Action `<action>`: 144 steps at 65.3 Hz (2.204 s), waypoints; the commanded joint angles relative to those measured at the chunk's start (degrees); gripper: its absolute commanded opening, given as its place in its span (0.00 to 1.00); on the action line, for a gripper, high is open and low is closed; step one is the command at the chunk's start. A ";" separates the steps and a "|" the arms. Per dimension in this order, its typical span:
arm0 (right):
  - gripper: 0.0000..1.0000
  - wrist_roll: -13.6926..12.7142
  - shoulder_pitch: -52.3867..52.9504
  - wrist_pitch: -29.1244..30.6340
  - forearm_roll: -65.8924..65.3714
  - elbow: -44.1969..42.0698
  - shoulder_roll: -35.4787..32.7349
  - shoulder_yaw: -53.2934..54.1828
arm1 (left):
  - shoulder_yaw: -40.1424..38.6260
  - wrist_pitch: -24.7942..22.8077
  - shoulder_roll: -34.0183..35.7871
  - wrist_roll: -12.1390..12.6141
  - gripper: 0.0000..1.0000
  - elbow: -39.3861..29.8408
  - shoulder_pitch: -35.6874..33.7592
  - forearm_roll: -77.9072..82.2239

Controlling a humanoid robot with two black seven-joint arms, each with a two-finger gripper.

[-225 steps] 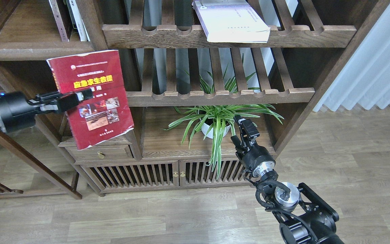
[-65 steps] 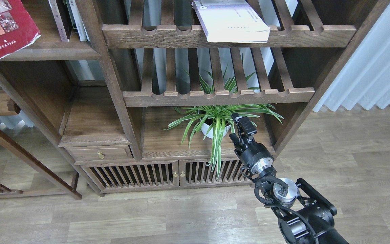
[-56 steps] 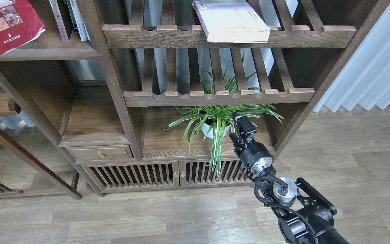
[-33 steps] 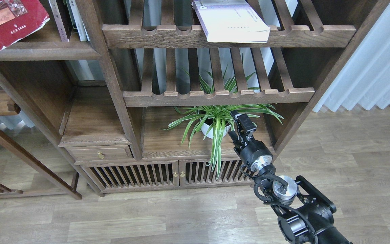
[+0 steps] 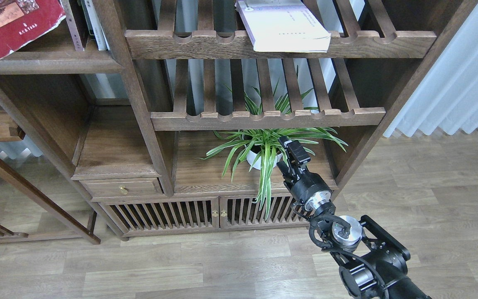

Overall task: Organize books on shelf
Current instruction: 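Place the red book on the upper shelf and release the left gripper, then withdraw the left gripper from the upper shelf back toward the table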

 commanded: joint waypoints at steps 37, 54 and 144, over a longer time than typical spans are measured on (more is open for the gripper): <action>0.99 -0.07 -0.18 0.23 -0.08 0.07 0.00 -1.34 | 0.81 11.93 -7.14 -9.61 0.03 2.57 -0.01 11.92; 0.99 0.01 -0.36 0.40 -0.08 0.16 0.00 -1.25 | 0.90 13.69 -11.98 -12.25 0.03 5.99 -2.29 17.55; 0.99 0.01 -0.79 0.58 -0.08 0.69 0.00 -1.69 | 14.61 14.48 -22.35 -22.53 0.05 20.85 -14.33 24.41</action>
